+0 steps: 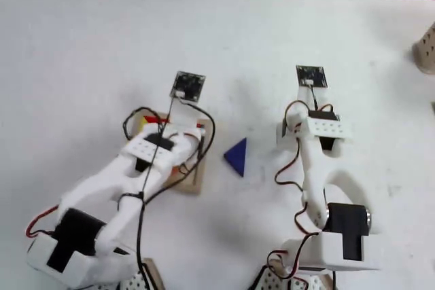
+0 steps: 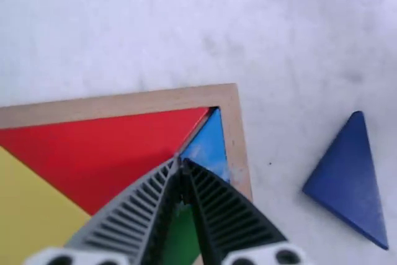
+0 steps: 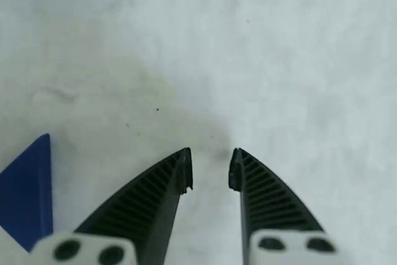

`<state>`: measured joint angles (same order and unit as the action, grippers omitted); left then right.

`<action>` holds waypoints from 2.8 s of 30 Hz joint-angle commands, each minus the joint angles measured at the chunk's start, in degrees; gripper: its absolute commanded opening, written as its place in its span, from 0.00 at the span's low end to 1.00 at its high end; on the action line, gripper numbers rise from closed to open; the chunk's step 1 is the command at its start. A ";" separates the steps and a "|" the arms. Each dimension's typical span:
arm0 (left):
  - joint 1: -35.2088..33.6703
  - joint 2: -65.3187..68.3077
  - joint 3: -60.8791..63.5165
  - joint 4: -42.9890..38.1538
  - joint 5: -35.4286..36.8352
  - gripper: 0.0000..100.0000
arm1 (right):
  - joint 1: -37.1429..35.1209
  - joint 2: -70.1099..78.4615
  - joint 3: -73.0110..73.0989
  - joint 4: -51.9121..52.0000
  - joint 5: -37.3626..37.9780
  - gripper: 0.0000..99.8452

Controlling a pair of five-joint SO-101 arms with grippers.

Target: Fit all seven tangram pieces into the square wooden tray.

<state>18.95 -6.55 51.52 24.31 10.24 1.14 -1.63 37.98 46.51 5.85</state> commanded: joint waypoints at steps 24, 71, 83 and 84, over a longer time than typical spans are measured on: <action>12.62 -27.38 9.58 6.86 -0.79 0.26 | 2.07 -1.27 -3.34 0.92 0.53 0.11; 14.29 20.18 -27.08 20.31 4.22 0.08 | 1.54 -1.19 -3.34 0.75 0.53 0.11; 15.16 20.09 -27.08 20.31 4.22 0.02 | 1.54 -1.36 -3.34 0.75 0.53 0.11; 14.99 20.00 -27.08 20.40 4.22 0.02 | 1.54 -1.36 -3.34 0.75 0.53 0.11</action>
<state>33.71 14.20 25.49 44.18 14.99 2.64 -1.63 37.01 47.12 5.85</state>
